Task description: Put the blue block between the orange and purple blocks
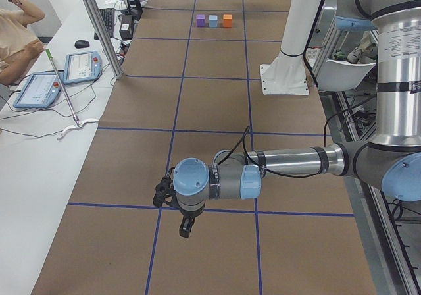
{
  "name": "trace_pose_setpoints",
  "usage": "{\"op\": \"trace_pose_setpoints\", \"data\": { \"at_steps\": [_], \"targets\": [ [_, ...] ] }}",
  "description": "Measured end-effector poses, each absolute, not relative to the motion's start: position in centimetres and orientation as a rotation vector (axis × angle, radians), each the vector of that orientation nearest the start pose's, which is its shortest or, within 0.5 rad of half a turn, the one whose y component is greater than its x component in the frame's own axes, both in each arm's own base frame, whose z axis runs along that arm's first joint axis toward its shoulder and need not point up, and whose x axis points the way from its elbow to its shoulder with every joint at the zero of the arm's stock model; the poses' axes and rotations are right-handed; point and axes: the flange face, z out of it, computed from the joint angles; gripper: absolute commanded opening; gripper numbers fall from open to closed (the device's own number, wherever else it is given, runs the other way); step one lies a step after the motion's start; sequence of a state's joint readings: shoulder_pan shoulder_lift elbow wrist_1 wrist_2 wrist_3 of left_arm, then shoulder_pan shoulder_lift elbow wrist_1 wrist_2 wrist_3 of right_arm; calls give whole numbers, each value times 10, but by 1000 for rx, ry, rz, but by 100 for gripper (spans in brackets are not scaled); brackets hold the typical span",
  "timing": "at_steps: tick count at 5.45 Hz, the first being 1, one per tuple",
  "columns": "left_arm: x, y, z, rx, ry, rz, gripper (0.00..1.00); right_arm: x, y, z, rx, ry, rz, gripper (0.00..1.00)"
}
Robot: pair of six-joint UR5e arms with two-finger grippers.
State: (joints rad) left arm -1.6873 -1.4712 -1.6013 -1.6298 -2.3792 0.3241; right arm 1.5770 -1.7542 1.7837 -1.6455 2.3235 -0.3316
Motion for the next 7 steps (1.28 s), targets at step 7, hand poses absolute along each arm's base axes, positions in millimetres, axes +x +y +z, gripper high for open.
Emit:
{"op": "trace_pose_setpoints", "data": {
  "at_steps": [7],
  "targets": [
    [-112, -438, 681, 170, 792, 195, 100, 68, -410, 646, 102, -751, -301, 100]
  ]
}}
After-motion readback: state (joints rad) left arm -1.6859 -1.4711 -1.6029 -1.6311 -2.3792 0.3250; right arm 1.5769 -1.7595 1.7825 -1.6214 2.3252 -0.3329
